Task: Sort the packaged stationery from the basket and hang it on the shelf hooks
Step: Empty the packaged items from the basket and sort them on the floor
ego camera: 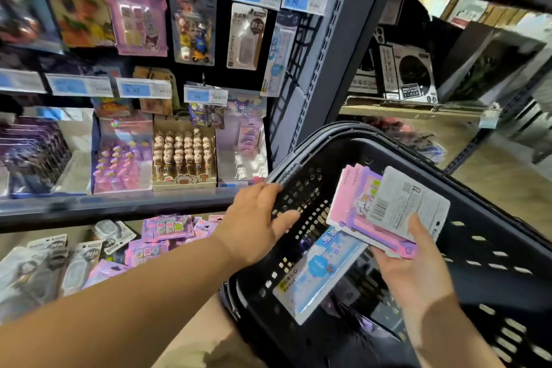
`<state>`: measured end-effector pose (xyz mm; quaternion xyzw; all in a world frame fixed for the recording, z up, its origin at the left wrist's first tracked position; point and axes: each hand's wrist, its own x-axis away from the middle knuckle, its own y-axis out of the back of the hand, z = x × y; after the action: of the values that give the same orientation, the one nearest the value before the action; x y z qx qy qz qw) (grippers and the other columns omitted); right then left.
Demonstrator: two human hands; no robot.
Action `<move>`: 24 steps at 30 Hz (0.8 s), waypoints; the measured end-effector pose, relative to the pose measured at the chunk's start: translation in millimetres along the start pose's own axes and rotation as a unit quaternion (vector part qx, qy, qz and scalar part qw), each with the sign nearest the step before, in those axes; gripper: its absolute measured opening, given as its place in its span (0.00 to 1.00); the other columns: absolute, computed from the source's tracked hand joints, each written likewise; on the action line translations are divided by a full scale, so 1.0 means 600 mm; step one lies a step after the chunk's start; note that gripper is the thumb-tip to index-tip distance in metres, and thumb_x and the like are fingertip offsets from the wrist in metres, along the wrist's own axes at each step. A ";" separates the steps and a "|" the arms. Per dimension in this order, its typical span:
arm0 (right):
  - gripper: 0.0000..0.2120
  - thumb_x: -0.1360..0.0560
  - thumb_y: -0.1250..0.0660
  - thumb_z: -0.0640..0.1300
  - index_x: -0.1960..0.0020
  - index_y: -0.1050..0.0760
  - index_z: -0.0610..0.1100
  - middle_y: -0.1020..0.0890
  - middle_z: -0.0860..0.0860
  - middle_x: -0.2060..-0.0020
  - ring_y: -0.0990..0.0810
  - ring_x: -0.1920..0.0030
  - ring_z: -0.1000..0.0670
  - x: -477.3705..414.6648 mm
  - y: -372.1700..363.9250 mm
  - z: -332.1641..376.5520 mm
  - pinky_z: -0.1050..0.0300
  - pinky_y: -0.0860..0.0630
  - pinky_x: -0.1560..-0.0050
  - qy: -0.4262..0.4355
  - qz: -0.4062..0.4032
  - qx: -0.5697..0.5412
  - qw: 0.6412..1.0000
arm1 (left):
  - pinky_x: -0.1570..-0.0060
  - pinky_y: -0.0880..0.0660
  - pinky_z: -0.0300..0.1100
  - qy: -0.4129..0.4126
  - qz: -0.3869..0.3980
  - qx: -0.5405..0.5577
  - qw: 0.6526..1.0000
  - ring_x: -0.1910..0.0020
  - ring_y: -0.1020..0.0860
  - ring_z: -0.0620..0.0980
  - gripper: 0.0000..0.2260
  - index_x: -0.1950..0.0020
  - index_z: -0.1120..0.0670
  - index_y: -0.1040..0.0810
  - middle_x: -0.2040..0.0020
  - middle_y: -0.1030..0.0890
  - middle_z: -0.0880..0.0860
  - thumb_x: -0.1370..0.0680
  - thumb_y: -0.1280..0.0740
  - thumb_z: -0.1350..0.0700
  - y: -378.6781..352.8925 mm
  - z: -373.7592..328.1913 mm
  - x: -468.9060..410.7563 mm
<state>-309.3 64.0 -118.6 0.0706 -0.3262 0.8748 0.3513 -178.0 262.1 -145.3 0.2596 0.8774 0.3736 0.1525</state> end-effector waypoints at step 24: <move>0.20 0.38 0.26 0.49 0.49 0.20 0.40 0.16 0.41 0.55 0.18 0.57 0.42 0.082 -0.350 -0.154 0.48 0.20 0.53 -0.097 0.234 0.130 0.959 | 0.51 0.20 0.44 0.160 -0.032 0.479 0.863 0.55 0.16 0.53 0.34 0.36 0.47 0.30 0.53 0.14 0.54 0.38 0.23 0.38 0.294 0.057 0.150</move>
<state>-197.5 262.8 -63.4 0.1219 -0.2500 0.9562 0.0912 -176.0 436.5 -45.4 0.2094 0.9684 -0.0609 -0.1212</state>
